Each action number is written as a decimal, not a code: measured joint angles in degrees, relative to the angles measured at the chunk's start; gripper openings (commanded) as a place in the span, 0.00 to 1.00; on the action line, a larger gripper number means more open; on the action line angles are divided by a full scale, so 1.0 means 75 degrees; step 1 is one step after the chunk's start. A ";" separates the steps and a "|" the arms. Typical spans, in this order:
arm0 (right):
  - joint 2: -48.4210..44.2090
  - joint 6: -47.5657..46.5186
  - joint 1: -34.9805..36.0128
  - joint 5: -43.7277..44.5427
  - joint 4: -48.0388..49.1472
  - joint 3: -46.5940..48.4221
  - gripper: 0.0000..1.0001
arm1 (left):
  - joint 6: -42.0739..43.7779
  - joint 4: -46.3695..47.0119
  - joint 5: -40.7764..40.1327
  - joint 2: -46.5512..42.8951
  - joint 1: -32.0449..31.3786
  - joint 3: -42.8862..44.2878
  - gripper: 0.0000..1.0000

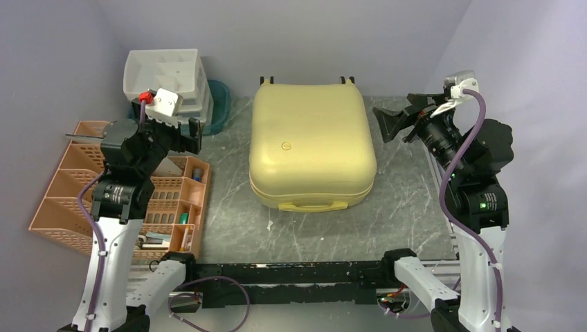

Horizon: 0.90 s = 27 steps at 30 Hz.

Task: Open, take out, and arrange the luggage
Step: Unzip the luggage at the center of the board.

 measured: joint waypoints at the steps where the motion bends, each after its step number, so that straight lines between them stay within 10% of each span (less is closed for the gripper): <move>1: 0.0012 0.0009 -0.0017 0.0006 0.0009 0.0003 1.00 | -0.0009 0.0012 0.0032 -0.0032 0.0000 0.0000 0.99; 27: 0.0090 -0.0775 -0.0035 0.1411 0.0793 -0.1189 1.00 | 0.0568 0.0035 0.0000 0.0845 0.0012 -0.0274 0.99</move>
